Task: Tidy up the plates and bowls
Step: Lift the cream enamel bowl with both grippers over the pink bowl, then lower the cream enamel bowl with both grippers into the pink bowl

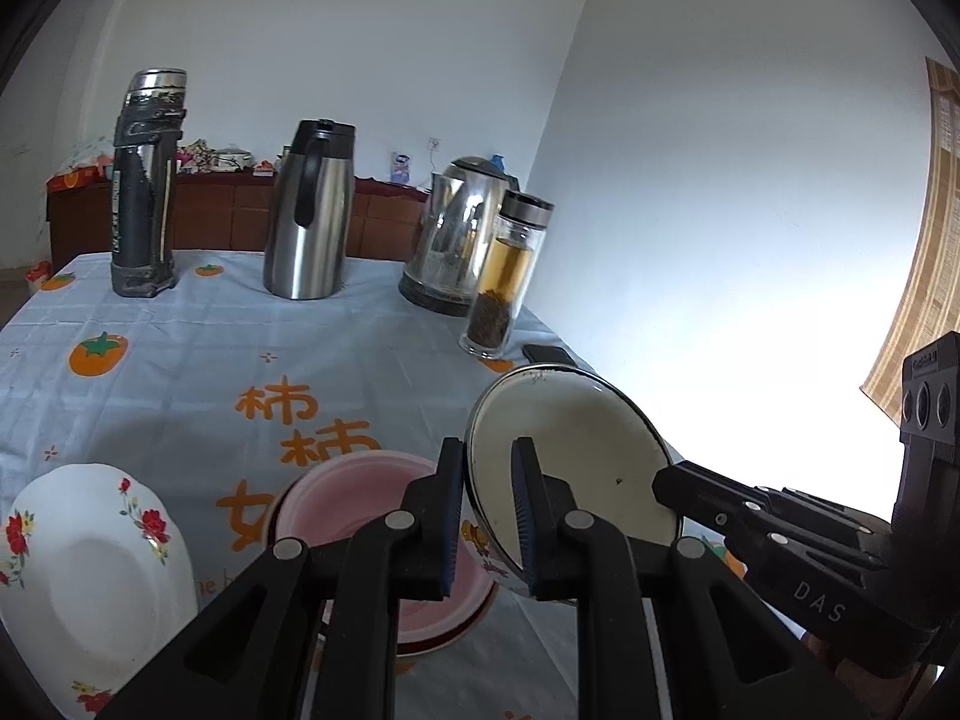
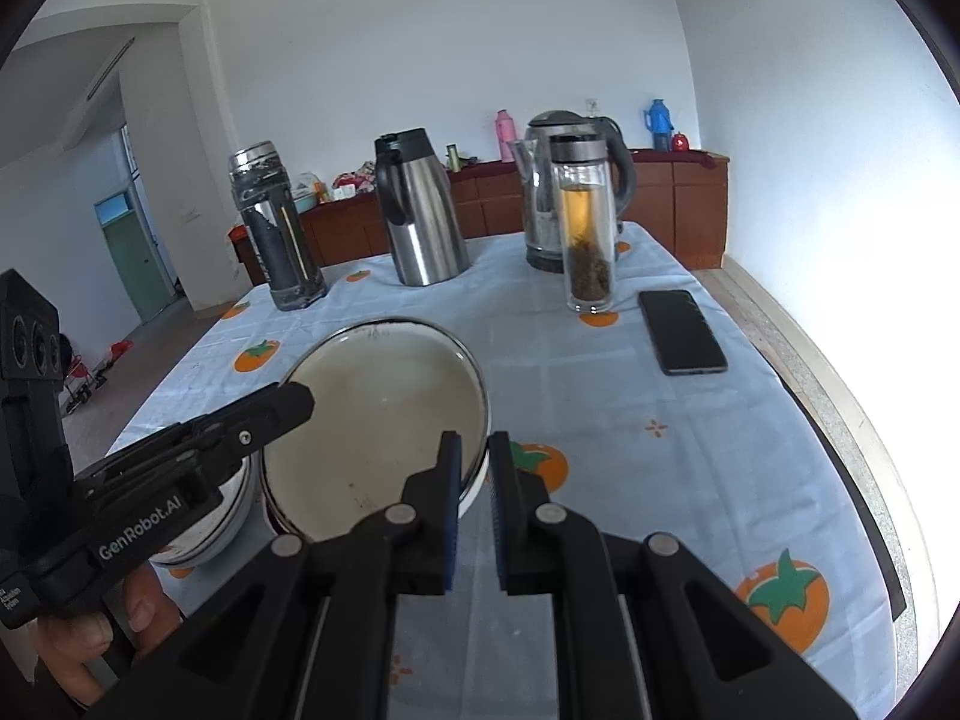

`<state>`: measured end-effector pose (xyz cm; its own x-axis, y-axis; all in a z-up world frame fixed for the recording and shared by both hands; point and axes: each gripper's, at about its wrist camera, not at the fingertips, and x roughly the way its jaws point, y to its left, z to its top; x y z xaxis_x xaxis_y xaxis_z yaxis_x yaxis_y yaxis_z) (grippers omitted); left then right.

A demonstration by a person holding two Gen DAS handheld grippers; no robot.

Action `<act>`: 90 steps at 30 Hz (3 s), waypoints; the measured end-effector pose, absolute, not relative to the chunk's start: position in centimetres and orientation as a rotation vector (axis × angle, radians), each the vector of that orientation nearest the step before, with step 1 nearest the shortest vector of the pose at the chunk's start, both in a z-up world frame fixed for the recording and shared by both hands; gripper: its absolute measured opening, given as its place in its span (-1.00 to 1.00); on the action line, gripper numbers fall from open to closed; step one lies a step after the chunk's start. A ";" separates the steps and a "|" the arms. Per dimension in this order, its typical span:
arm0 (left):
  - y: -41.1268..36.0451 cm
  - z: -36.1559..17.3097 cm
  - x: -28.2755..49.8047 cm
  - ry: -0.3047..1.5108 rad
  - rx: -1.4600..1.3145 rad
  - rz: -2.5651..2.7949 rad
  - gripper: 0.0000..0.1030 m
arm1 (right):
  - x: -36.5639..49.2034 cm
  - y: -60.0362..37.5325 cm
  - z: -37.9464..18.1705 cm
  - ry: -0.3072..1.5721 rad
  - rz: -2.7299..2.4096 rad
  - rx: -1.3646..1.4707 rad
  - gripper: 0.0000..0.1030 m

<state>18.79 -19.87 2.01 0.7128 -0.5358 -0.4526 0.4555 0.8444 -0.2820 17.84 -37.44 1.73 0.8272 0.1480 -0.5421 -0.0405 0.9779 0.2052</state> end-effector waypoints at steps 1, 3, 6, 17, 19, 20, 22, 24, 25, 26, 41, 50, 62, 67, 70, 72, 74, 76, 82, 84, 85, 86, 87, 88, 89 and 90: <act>-19.5 2.1 19.0 0.543 -0.162 -0.545 -0.66 | 18.0 -37.1 1.8 0.588 0.105 0.183 -0.81; -18.9 2.3 19.1 0.536 -0.171 -0.536 -0.66 | 18.3 -36.6 2.0 0.586 0.115 0.174 -0.81; -17.9 2.6 19.5 0.529 -0.186 -0.517 -0.66 | 18.9 -35.9 2.2 0.588 0.135 0.168 -0.81; -15.4 2.3 20.9 0.546 -0.230 -0.456 -0.66 | 21.0 -33.7 2.3 0.617 0.193 0.160 -0.79; -15.2 2.2 21.1 0.553 -0.235 -0.446 -0.66 | 21.5 -33.4 2.0 0.633 0.203 0.162 -0.78; -15.0 2.0 21.3 0.557 -0.239 -0.442 -0.66 | 21.8 -33.3 1.9 0.640 0.207 0.165 -0.78; -14.7 1.9 21.6 0.565 -0.246 -0.437 -0.66 | 22.1 -33.0 1.6 0.652 0.213 0.165 -0.78; -14.5 1.6 21.9 0.574 -0.251 -0.432 -0.66 | 22.3 -32.7 1.3 0.661 0.217 0.164 -0.78; -14.5 1.5 22.0 0.578 -0.251 -0.430 -0.66 | 22.4 -32.7 1.2 0.664 0.218 0.165 -0.78; -14.5 1.4 22.1 0.582 -0.249 -0.428 -0.66 | 22.5 -32.6 1.1 0.666 0.217 0.164 -0.78; -15.1 0.2 22.9 0.641 -0.220 -0.408 -0.66 | 23.5 -32.7 -0.1 0.714 0.206 0.168 -0.78; -15.5 -0.5 23.4 0.681 -0.197 -0.394 -0.66 | 24.0 -32.7 -0.9 0.744 0.202 0.168 -0.78; -15.9 -1.2 23.9 0.724 -0.183 -0.398 -0.66 | 24.7 -32.9 -1.7 0.778 0.194 0.165 -0.75; -16.2 -1.4 24.0 0.739 -0.171 -0.394 -0.66 | 25.0 -33.0 -2.1 0.789 0.189 0.167 -0.75; -16.3 -1.5 24.0 0.743 -0.166 -0.392 -0.66 | 25.1 -33.1 -2.2 0.793 0.186 0.168 -0.75; -16.2 -1.5 23.9 0.746 -0.165 -0.389 -0.66 | 25.1 -33.0 -2.3 0.794 0.189 0.169 -0.75; -16.2 -1.5 24.0 0.749 -0.165 -0.387 -0.66 | 25.2 -33.0 -2.3 0.795 0.189 0.167 -0.75; -16.2 -1.5 24.0 0.751 -0.165 -0.386 -0.66 | 25.2 -33.0 -2.3 0.796 0.190 0.166 -0.75; -16.2 -1.2 23.7 0.735 -0.167 -0.396 -0.66 | 25.0 -32.9 -2.1 0.790 0.187 0.156 -0.74; -16.2 -1.1 23.6 0.737 -0.166 -0.396 -0.66 | 25.0 -32.8 -2.0 0.794 0.188 0.154 -0.74; -16.2 -1.2 23.6 0.741 -0.165 -0.396 -0.66 | 25.0 -32.8 -1.9 0.795 0.187 0.150 -0.74; -16.2 -1.2 23.6 0.747 -0.166 -0.396 -0.66 | 25.0 -32.8 -2.0 0.795 0.186 0.148 -0.74; -16.2 -1.3 23.7 0.753 -0.166 -0.395 -0.66 | 24.9 -32.8 -1.9 0.795 0.185 0.148 -0.74; -16.2 -1.4 23.7 0.758 -0.165 -0.395 -0.66 | 24.9 -32.8 -1.9 0.793 0.185 0.147 -0.74; -16.2 -1.3 23.7 0.761 -0.163 -0.394 -0.66 | 24.9 -32.8 -1.8 0.792 0.184 0.148 -0.73; -16.3 -1.4 23.7 0.766 -0.161 -0.393 -0.66 | 24.9 -32.8 -1.8 0.792 0.183 0.148 -0.74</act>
<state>23.75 -16.27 -1.39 0.6523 -0.4025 -0.6423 0.2868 0.9154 -0.2823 24.88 -32.82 -1.80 0.6881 0.2182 -0.6920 -0.1078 0.9739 0.1999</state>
